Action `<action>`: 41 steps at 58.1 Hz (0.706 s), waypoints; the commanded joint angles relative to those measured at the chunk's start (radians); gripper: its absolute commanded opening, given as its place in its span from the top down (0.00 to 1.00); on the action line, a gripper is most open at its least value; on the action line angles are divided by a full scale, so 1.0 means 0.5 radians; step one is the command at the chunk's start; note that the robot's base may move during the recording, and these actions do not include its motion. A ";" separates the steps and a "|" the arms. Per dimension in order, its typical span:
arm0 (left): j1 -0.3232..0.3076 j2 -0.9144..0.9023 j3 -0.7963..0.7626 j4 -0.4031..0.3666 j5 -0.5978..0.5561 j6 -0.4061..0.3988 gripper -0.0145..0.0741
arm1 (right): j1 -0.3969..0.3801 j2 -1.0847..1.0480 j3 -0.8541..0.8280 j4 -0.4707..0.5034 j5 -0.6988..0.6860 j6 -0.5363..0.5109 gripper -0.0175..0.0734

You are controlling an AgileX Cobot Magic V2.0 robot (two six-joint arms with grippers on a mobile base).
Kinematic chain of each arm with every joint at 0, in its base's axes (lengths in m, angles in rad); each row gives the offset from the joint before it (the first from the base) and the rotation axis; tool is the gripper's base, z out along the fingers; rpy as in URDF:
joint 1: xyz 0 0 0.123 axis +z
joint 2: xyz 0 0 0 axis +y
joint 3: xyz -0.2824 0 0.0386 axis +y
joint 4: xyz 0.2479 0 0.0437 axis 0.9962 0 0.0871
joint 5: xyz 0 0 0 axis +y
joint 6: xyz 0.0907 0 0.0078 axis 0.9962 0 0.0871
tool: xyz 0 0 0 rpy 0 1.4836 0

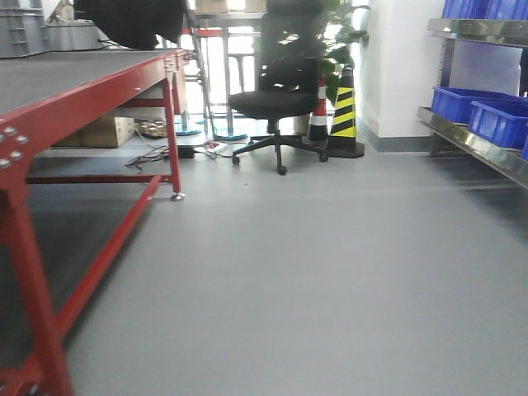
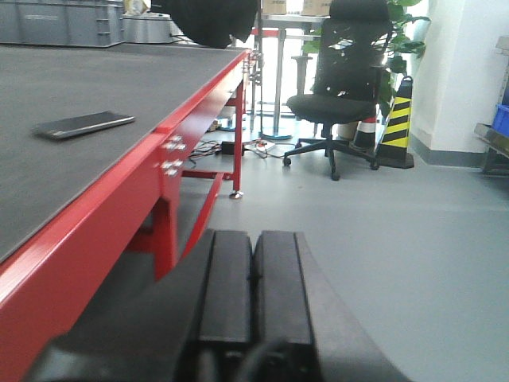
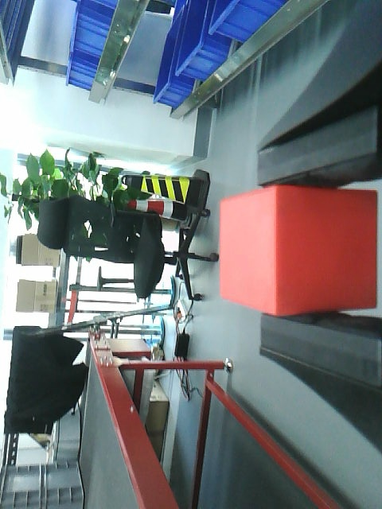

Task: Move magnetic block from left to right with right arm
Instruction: 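Drive the base past the office chair toward the second table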

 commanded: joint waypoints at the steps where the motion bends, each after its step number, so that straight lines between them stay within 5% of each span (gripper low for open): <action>1: -0.007 -0.019 0.020 -0.012 -0.170 -0.002 0.97 | -0.012 0.023 -0.054 0.004 -0.167 -0.016 0.50; 41: -0.007 -0.019 0.020 -0.012 -0.170 -0.002 0.97 | -0.012 0.023 -0.054 0.004 -0.167 -0.016 0.50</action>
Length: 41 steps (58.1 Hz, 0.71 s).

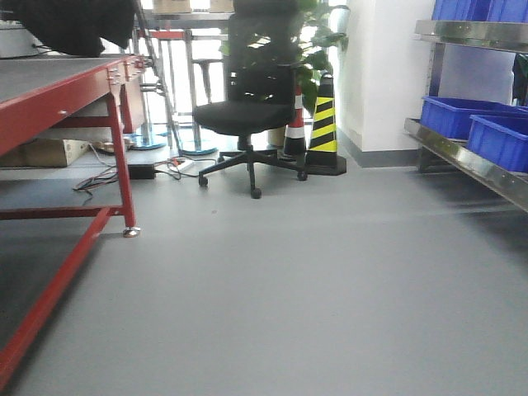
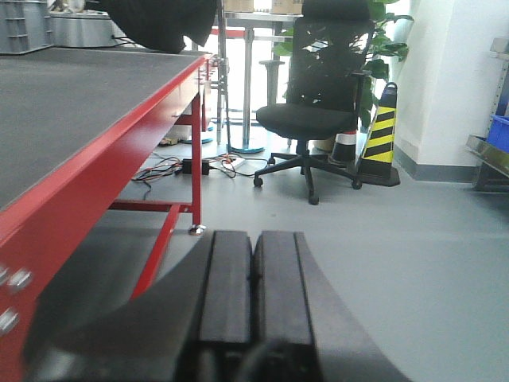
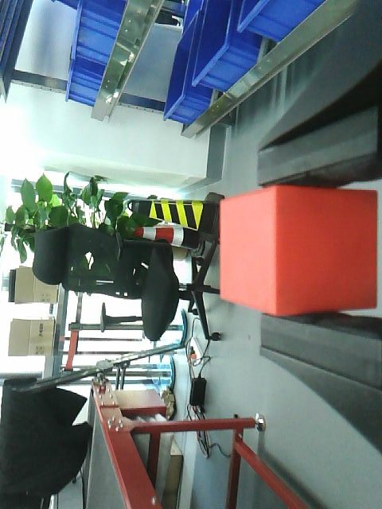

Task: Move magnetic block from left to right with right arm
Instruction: 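Drive the base past the office chair toward the second table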

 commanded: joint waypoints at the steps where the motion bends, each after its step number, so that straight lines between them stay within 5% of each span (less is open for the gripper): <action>1: -0.007 -0.019 0.020 -0.012 -0.170 -0.002 0.97 | -0.012 0.023 -0.054 0.004 -0.167 -0.016 0.50; 41: -0.007 -0.015 0.020 -0.012 -0.170 -0.002 0.97 | -0.012 0.023 -0.054 0.004 -0.167 -0.016 0.50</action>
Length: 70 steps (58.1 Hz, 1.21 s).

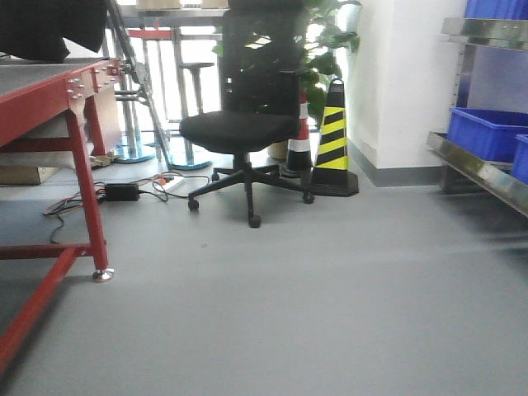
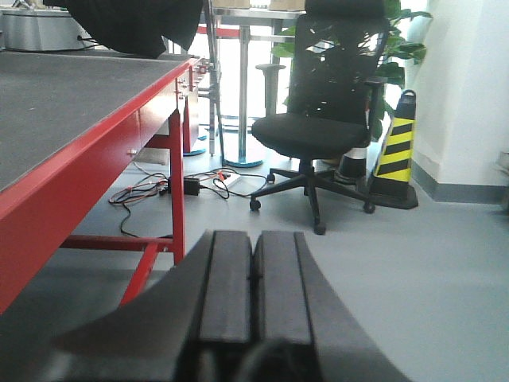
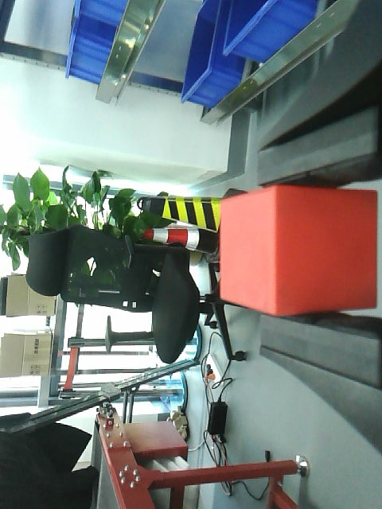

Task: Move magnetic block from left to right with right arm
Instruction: 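Drive the base past the office chair toward the second table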

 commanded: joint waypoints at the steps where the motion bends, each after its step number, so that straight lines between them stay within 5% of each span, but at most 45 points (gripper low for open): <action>1: -0.007 -0.015 0.020 -0.012 -0.170 -0.002 0.97 | -0.012 0.023 -0.054 0.004 -0.167 -0.016 0.50; 70: -0.007 -0.012 0.020 -0.012 -0.170 -0.002 0.97 | -0.012 0.027 -0.054 0.004 -0.167 -0.016 0.50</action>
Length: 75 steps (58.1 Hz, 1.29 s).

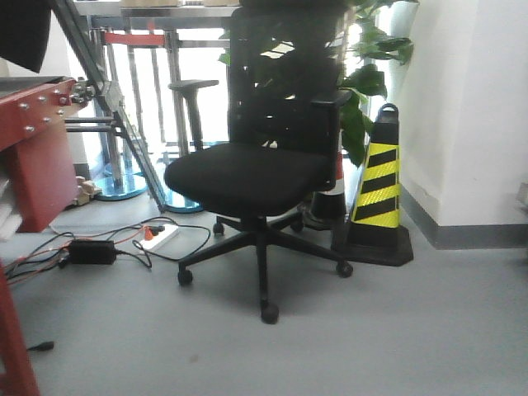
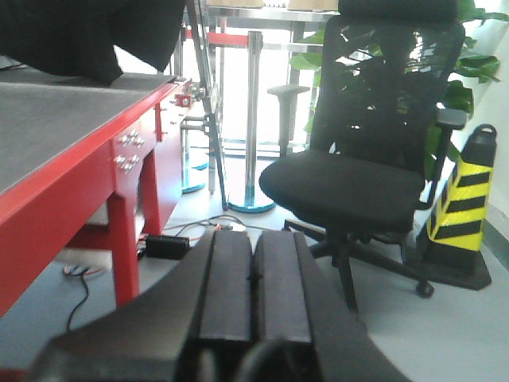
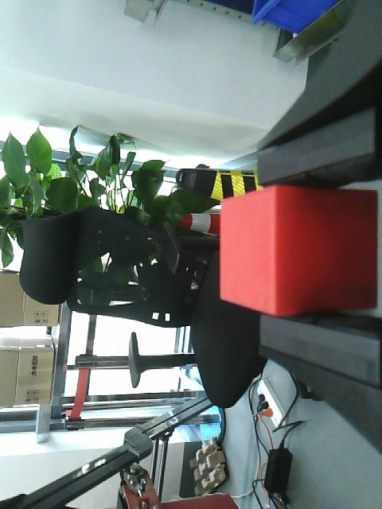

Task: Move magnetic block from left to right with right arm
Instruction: 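Drive the base past the office chair toward the second table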

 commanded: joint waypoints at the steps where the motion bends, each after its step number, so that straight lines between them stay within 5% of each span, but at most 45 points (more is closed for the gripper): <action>1: -0.007 -0.012 0.020 -0.012 -0.170 -0.002 0.97 | -0.012 0.027 -0.057 0.004 -0.167 -0.016 0.50; 75: -0.007 -0.012 0.020 -0.012 -0.170 -0.002 0.97 | -0.012 0.027 -0.057 0.004 -0.167 -0.016 0.50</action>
